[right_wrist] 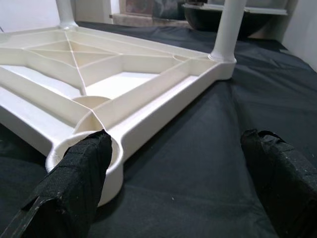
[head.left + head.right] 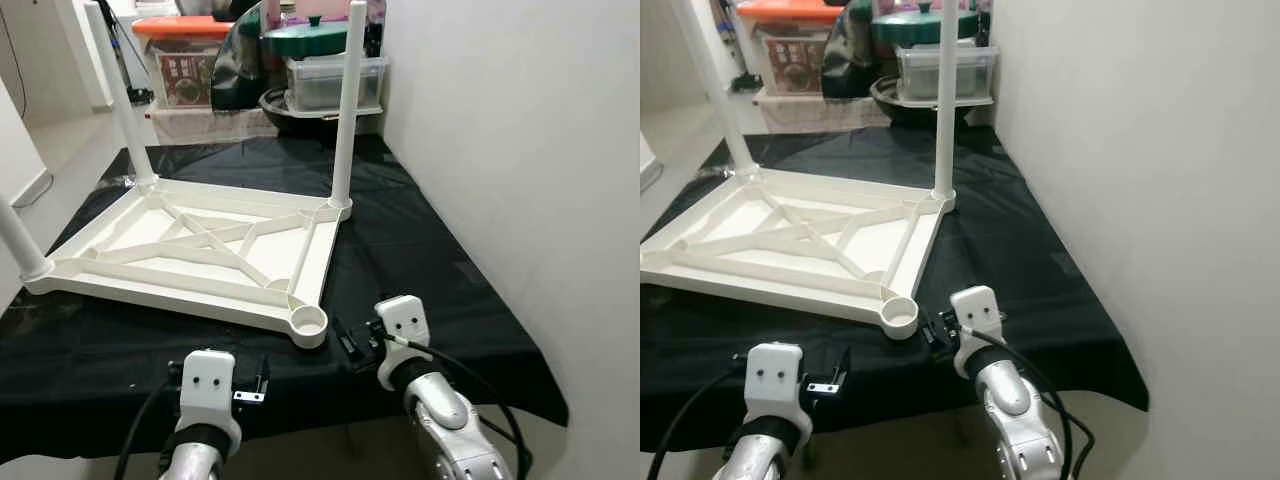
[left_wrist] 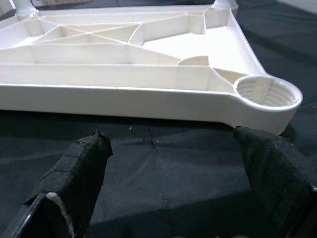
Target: Building children table
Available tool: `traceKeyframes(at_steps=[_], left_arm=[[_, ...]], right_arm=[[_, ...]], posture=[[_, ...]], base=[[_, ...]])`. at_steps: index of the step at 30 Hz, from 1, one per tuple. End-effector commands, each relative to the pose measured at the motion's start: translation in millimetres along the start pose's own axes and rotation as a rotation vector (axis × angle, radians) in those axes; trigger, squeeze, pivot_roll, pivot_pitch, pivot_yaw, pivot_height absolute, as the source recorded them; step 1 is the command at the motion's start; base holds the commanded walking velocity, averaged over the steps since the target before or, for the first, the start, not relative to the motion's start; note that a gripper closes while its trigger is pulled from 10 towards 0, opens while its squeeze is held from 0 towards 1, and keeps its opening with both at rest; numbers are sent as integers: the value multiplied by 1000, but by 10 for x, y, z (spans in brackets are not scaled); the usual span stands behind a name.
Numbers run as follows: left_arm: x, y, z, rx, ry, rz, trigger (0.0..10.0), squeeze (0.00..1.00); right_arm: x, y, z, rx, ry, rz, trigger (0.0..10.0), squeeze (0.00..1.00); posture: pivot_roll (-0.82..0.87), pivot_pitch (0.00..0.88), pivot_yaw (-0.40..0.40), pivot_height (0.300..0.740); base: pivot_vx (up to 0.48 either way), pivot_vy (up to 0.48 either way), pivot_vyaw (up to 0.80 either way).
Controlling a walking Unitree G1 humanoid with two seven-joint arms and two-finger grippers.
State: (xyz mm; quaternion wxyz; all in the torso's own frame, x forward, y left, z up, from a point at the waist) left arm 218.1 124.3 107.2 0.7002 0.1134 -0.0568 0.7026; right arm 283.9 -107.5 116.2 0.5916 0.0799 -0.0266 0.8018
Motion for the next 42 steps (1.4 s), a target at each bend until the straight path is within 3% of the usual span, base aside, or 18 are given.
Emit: traceKeyframes(at_steps=[1, 12, 42], left_arm=[[-10, -5, -45, 21, -6, 0, 10000, 0], [-2, 4, -106, 36, -20, -8, 10000, 0], [-13, -6, -139, 42, -19, -14, 10000, 0]], right_arm=[[34, -27, 8, -13, 1, 9, 10000, 0], [106, -35, -59, 4, -5, 32, 10000, 0], [95, -37, -88, 1, -14, 24, 10000, 0]], posture=[[-14, 0, 15, 740], [-7, 0, 22, 740], [-11, 0, 27, 740]], base=[[0, 0, 0], [0, 0, 0], [0, 0, 0]])
Point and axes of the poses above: a point about 5 cm out from each wrist's last joint towards the gripper, its own y axis pointing back from the gripper into the wrist, its own z axis along the axis of the wrist's last joint, x = y × z, the point moved 1 cm from there along -y, pointing out of the wrist towards the gripper, and after that the axes turned 14 degrees about -y, right-handed, at the moved point
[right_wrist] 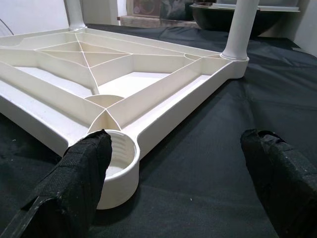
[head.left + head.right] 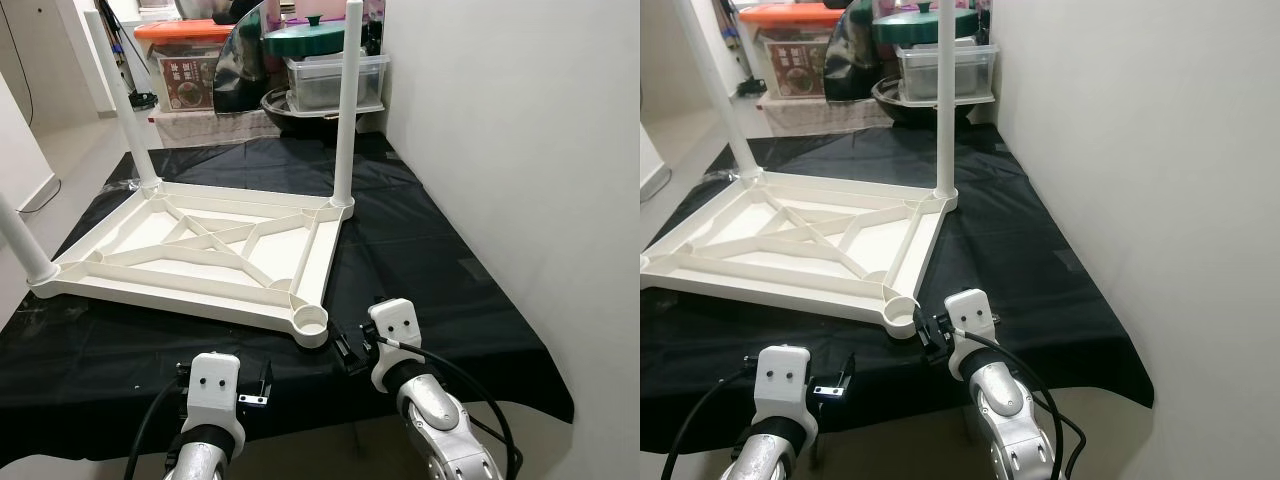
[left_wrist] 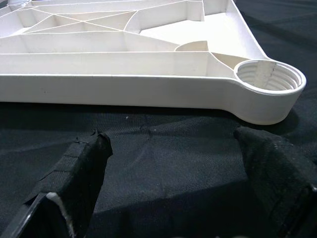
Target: Building children table
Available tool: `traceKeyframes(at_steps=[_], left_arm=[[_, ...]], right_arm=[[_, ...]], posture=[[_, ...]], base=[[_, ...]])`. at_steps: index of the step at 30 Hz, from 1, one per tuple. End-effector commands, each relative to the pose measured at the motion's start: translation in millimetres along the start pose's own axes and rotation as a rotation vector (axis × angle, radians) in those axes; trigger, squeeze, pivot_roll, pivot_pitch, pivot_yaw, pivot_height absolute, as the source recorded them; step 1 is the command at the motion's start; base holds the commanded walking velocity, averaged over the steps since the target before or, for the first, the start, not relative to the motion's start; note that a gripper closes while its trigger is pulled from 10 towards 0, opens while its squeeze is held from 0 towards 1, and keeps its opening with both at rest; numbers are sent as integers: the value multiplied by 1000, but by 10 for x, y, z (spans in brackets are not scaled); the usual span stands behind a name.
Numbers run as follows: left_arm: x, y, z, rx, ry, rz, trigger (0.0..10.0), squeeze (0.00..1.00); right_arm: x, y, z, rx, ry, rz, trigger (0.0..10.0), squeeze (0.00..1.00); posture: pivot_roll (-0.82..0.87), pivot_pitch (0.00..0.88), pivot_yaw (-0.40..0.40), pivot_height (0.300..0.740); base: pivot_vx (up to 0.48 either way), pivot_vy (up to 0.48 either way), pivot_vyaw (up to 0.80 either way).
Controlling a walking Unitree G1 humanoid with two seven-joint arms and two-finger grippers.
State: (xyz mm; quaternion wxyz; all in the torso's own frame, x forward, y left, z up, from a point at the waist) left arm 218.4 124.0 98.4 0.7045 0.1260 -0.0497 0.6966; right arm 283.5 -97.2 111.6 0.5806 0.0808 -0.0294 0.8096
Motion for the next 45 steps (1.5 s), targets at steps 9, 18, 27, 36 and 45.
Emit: traceKeyframes(at_steps=[9, 18, 27, 36, 45], left_arm=[[13, -3, -48, 14, -6, 4, 10000, 0], [31, -10, -28, 9, -4, 9, 10000, 0], [47, -17, -17, 6, -2, 12, 10000, 0], [65, -20, -6, 3, -6, 15, 10000, 0], [57, -25, 4, 1, -4, 14, 10000, 0]], right_arm=[[-2, -14, -29, 7, -11, -5, 10000, 0], [-3, -26, -12, 3, -15, -12, 10000, 0], [1, -35, 3, -2, -19, -16, 10000, 0], [6, -39, 20, -9, -21, -16, 10000, 0], [-2, -46, 20, -3, -20, -16, 10000, 0]], posture=[[-11, 0, 23, 740], [-9, 0, 24, 740], [-5, 0, 30, 740], [-3, 0, 33, 740], [-4, 0, 28, 740]], base=[[0, 0, 0], [0, 0, 0], [0, 0, 0], [0, 0, 0], [0, 0, 0]])
Point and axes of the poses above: a point about 5 cm out from each wrist's last joint towards the gripper, its own y axis pointing back from the gripper into the wrist, its own z axis along the axis of the wrist's last joint, x = y × z, the point moved 1 cm from there along -y, pointing out of the wrist towards the gripper, and after that the axes turned 14 degrees about -y, right-handed, at the moved point
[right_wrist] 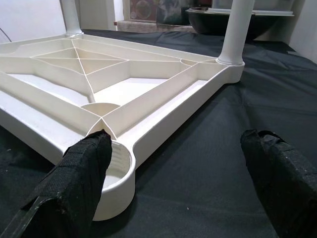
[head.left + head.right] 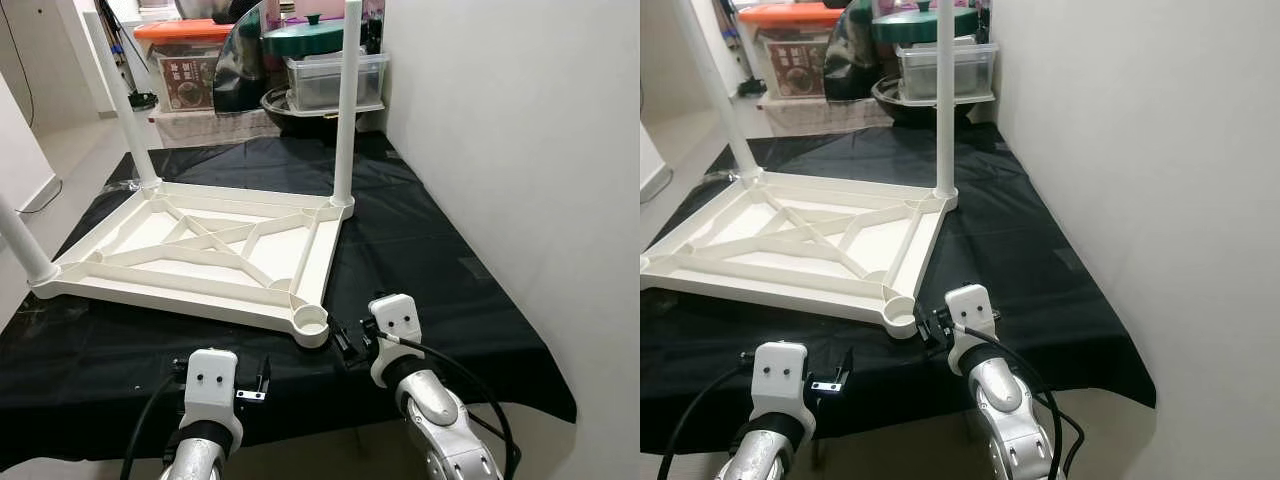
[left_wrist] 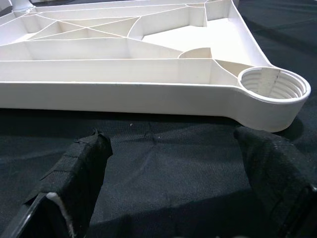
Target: Building children table
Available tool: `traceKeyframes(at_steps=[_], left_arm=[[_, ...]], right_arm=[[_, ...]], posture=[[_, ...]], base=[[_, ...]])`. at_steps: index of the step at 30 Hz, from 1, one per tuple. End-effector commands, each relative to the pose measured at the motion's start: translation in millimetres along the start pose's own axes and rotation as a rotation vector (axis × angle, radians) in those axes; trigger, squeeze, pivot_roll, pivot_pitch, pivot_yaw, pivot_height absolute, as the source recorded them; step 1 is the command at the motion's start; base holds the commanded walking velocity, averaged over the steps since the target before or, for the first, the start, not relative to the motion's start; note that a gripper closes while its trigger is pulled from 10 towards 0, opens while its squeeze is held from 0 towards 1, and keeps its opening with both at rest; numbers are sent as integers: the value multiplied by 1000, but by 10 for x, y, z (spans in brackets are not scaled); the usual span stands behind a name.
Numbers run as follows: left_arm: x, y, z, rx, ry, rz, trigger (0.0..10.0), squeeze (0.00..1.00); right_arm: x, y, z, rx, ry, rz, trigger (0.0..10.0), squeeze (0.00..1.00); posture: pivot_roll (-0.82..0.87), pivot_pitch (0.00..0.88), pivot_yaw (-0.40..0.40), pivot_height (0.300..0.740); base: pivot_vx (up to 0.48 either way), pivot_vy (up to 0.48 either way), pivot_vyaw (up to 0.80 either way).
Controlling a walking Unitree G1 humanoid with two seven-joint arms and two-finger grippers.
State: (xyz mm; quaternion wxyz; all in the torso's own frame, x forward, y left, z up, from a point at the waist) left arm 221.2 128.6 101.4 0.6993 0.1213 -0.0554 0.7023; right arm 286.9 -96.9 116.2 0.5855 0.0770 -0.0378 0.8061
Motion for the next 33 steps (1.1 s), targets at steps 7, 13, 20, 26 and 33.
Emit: traceKeyframes(at_steps=[7, 13, 20, 26, 33], left_arm=[[-2, -1, -20, 15, -1, -5, 10000, 0], [-3, -7, -17, 15, 3, -4, 10000, 0], [-2, -8, -18, 15, 2, -6, 10000, 0], [-4, -14, -24, 15, 1, -6, 10000, 0], [4, -18, -25, 15, -1, -5, 10000, 0]], right_arm=[[-4, -15, -31, 18, -15, -5, 10000, 0], [-9, -20, -26, 18, -15, -7, 10000, 0], [-9, -21, -26, 18, -14, -7, 10000, 0], [-9, -24, -32, 19, -12, -6, 10000, 0], [-2, -28, -33, 19, -14, -7, 10000, 0]], posture=[[-6, 0, 27, 740], [-8, 0, 25, 740], [-10, 0, 27, 740], [-15, 0, 24, 740], [-8, 0, 27, 740]], base=[[0, 0, 0], [0, 0, 0], [0, 0, 0], [0, 0, 0], [0, 0, 0]])
Point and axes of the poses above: a point about 5 cm out from each wrist's last joint towards the gripper, its own y axis pointing back from the gripper into the wrist, its own z axis along the axis of the wrist's last joint, x = y × z, the point moved 1 cm from there along -y, pointing out of the wrist towards the gripper, and after that the axes turned 14 degrees about -y, right-handed, at the moved point
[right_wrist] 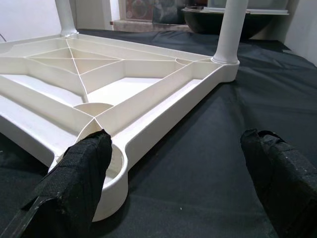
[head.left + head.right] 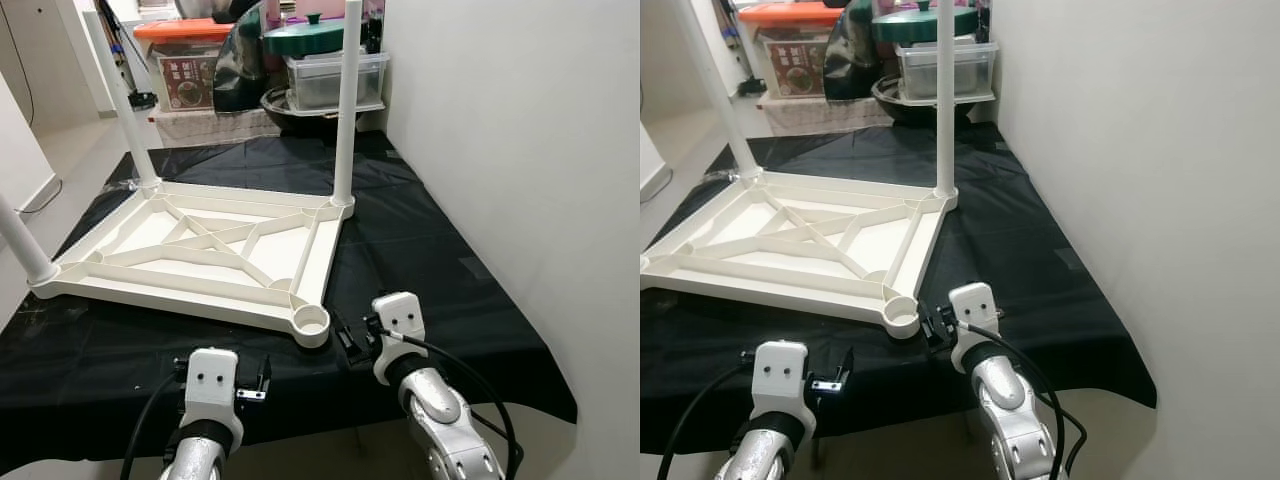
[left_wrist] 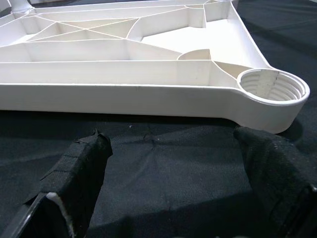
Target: Building children table
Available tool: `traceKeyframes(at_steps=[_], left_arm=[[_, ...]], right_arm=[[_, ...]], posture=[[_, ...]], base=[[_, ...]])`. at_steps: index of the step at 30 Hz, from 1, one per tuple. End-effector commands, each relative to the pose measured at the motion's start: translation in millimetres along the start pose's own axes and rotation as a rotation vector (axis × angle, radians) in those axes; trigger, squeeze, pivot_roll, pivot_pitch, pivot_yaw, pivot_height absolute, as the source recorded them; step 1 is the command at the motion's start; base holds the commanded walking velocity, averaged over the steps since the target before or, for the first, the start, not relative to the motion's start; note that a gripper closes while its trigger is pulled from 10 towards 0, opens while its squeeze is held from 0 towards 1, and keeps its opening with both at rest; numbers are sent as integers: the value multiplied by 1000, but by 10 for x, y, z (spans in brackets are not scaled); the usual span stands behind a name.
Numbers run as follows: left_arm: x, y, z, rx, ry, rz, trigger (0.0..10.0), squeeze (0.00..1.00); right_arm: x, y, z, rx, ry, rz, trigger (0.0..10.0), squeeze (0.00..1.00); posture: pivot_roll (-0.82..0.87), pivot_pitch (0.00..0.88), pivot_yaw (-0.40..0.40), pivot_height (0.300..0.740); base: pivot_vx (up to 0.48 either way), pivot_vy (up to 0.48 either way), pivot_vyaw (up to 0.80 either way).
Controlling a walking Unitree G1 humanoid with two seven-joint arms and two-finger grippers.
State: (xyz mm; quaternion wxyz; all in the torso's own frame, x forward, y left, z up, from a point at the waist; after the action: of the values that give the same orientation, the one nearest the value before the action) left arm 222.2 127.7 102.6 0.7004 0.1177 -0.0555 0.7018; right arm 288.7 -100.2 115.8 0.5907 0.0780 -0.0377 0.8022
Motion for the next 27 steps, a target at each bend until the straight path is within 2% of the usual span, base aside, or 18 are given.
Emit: traceKeyframes(at_steps=[1, 27], left_arm=[[9, -8, -39, 20, -6, -3, 10000, 0], [24, -13, -31, 19, 1, -5, 10000, 0]], right_arm=[[34, -20, -36, 19, -12, 6, 10000, 0], [44, -34, -40, 19, -14, 2, 10000, 0]], posture=[[-8, 0, 27, 740], [-1, 0, 27, 740]], base=[[0, 0, 0], [0, 0, 0]])
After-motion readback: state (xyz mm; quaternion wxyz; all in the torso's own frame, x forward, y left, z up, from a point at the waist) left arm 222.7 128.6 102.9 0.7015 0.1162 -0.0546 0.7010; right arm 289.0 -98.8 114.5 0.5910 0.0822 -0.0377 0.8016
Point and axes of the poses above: a point about 5 cm out from each wrist's last joint towards the gripper, its own y axis pointing back from the gripper into the wrist, its own z axis along the axis of the wrist's last joint, x = y × z, the point moved 1 cm from there along -y, pointing out of the wrist towards the gripper, and after that the axes turned 14 degrees about -y, right-handed, at the moved point
